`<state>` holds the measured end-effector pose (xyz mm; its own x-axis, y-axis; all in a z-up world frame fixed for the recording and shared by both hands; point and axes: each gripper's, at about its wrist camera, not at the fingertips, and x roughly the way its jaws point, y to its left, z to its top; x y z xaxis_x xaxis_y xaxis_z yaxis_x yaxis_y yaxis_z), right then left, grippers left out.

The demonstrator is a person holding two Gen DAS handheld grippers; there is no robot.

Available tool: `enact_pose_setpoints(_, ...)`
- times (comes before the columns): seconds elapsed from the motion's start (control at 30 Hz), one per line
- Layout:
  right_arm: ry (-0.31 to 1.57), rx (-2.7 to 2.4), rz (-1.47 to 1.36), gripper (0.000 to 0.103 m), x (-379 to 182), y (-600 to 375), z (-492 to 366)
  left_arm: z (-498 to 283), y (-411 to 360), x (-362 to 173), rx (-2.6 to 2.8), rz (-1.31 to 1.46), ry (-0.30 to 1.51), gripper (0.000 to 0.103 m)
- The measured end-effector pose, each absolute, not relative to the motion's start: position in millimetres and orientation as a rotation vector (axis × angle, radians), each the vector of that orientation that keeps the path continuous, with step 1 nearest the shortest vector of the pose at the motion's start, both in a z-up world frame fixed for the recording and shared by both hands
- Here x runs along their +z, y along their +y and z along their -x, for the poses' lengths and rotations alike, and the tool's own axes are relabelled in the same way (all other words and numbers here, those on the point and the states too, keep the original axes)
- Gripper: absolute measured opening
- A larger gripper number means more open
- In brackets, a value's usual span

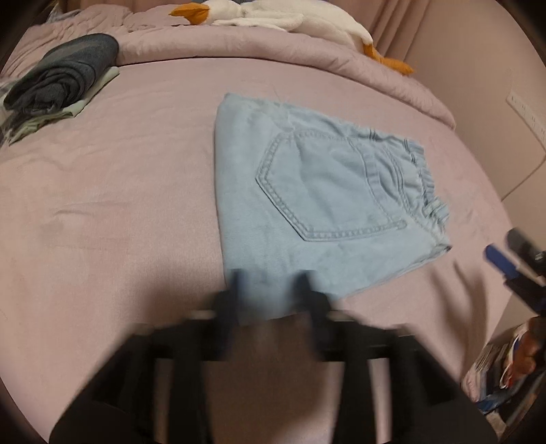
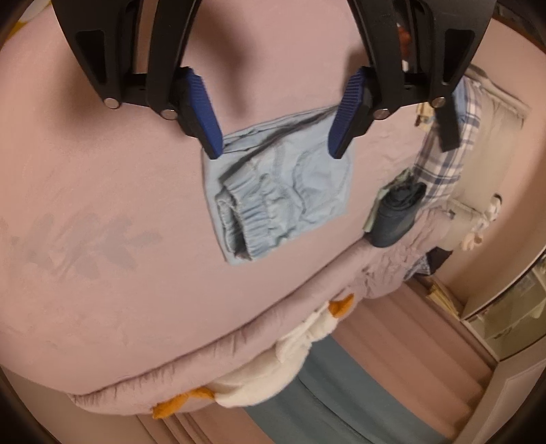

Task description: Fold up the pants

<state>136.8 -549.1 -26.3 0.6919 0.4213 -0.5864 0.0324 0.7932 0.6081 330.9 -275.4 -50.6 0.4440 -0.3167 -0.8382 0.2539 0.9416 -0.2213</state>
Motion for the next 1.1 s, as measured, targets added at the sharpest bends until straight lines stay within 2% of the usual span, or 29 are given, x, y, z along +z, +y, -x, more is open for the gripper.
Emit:
enact_pose_setpoints(0.63,0.917,0.2,-0.626,0.067,-57,-563,-172,-357,-267,-59,-0.427,0.2,1.123,0.063)
enact_pose_setpoints(1.1,1.01,0.293,-0.586,0.069,-73,-557,-216,-384,-278,-65,-0.507,0.255,1.103,0.063)
